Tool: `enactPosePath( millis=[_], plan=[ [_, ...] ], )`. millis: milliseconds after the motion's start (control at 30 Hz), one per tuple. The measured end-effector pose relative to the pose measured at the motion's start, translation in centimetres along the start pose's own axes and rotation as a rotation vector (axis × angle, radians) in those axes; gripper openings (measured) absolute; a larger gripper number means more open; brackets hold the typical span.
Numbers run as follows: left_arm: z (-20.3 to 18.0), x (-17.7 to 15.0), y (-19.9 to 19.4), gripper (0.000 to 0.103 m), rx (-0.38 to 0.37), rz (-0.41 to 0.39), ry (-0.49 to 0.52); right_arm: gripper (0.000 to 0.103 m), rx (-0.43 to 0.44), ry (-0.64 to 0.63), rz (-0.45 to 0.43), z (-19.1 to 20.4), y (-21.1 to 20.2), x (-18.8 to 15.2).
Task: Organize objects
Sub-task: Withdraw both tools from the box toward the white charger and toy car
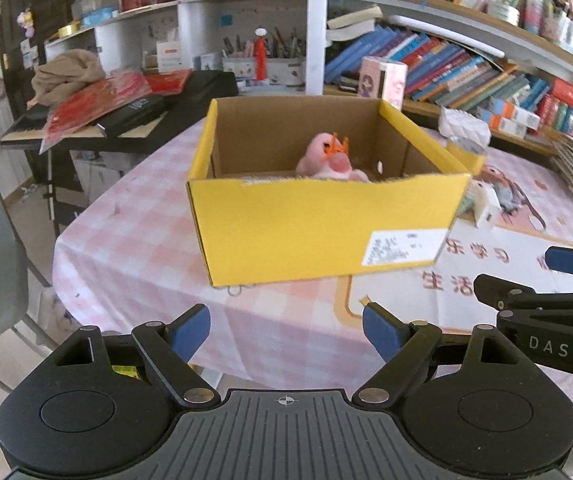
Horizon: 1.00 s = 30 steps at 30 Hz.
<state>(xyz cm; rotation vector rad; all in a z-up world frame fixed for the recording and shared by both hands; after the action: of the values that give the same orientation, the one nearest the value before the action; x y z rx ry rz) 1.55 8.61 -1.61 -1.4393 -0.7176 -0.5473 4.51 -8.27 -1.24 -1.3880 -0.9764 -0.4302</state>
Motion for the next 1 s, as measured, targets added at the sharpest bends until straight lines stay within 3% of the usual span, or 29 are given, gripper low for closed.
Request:
enactPosePath(
  millis=[500, 1000],
  plan=[
    [-3.0, -2.1, -0.5, 0.087, -0.12, 0.043, 0.108, 0.083, -0.112, 0.113, 0.063, -1.9, -2.7, -3.7],
    [-7.2, -1.2, 0.0, 0.087, -0.23, 0.029, 0.221, 0.086, -0.239, 0.205, 0.075, -5.7, -4.4, -5.4]
  ],
)
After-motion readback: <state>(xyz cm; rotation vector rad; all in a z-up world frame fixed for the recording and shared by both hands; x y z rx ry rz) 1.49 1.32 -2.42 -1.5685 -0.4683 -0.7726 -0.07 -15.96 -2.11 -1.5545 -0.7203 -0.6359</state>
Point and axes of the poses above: each gripper's, at about its wrist camera, not at the fingertips, and y roughly the way its jaws point, z to its left, x to its top, the point moved 1 cm from there along y, roughly the way its jaws point
